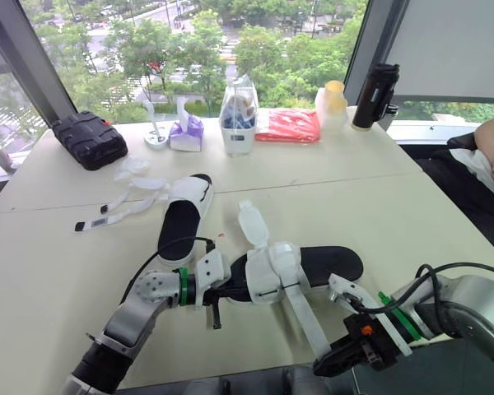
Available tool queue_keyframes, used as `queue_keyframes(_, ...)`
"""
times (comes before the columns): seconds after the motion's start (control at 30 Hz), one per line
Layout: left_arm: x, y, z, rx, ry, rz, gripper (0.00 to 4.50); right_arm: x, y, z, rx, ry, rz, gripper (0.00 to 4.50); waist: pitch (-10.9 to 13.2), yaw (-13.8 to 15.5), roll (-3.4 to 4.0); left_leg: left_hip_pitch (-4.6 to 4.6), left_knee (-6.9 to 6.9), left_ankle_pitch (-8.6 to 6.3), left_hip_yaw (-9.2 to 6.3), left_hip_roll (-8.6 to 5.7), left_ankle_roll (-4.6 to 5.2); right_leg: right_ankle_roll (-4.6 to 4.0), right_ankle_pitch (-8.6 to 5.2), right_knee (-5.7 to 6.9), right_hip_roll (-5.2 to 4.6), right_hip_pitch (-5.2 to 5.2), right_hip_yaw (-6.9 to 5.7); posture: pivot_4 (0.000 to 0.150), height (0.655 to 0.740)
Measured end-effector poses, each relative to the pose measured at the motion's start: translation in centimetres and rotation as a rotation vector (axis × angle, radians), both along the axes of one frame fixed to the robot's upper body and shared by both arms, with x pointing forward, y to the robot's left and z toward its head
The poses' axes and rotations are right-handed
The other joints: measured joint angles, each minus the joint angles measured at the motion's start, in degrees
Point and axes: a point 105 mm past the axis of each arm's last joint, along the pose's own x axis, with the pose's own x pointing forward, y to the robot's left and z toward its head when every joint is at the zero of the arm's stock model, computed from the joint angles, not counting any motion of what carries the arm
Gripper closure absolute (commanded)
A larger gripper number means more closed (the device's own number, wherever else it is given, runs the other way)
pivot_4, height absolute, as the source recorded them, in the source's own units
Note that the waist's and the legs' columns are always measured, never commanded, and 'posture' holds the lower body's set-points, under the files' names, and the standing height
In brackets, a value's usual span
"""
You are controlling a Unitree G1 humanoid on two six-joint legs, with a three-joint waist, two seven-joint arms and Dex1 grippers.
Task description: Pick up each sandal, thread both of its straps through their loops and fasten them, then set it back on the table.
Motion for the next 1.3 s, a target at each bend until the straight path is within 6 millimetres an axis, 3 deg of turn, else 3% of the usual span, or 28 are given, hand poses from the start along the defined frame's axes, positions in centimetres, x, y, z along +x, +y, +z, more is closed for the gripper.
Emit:
queue_keyframes(0.2,0.0,0.0,0.0,0.001,0.001,0.000,4.50,-0.2,0.3,0.9,0.015,-0.042,0.045,4.44,0.0,0.0,0.00,0.00,0.00,0.00,-0.01,0.01,0.00,0.01,-0.01,-0.01,0.00,0.00,0.00,0.150,0.7400)
queue_keyframes(0.43,0.0,0.1,-0.1,0.002,0.003,-0.003,4.50,1.5,1.3,5.2,0.066,-0.214,0.116,4.44,0.0,0.0,0.00,-0.03,-0.01,-0.01,-0.01,0.02,0.00,-0.01,0.00,-0.02,0.00,-0.03,-0.01,0.150,0.7400)
queue_keyframes(0.6,0.0,0.1,-0.1,0.001,0.001,-0.004,4.50,3.7,2.1,6.7,0.108,-0.271,0.114,4.44,0.0,-0.1,-0.02,-0.03,-0.01,-0.01,0.00,0.01,0.00,-0.19,0.11,-0.04,0.00,-0.03,-0.01,0.150,0.7400)
queue_keyframes(0.83,-0.1,0.0,-0.1,-0.002,0.001,0.001,4.50,7.9,3.0,5.9,0.146,-0.251,0.030,4.44,0.0,-0.1,-0.01,-0.03,-0.01,-0.01,-0.01,-0.01,0.00,-0.22,0.14,-0.04,-0.01,-0.03,0.01,0.150,0.7400)
queue_keyframes(0.93,-0.1,0.0,-0.1,-0.004,0.001,0.008,4.50,9.3,3.5,6.1,0.181,-0.236,-0.012,3.49,0.0,-0.1,0.00,-0.02,-0.01,0.00,-0.02,0.00,0.00,-0.23,0.15,-0.04,-0.01,-0.04,0.01,0.150,0.7400)
queue_keyframes(1.07,-0.2,0.0,0.0,-0.006,-0.004,0.011,4.50,11.1,4.0,7.4,0.230,-0.237,-0.083,1.45,0.0,-0.1,-0.01,-0.01,-0.01,0.00,-0.03,0.00,0.00,-0.25,0.16,-0.03,-0.01,-0.03,0.01,0.150,0.7400)
queue_keyframes(1.3,-0.3,-0.1,0.0,-0.007,-0.007,0.011,4.50,13.6,4.1,6.4,0.221,-0.204,-0.240,1.45,0.0,-0.1,0.02,-0.05,-0.05,-0.01,-0.03,-0.02,0.00,-0.25,0.18,-0.04,-0.01,-0.09,0.03,0.150,0.7400)
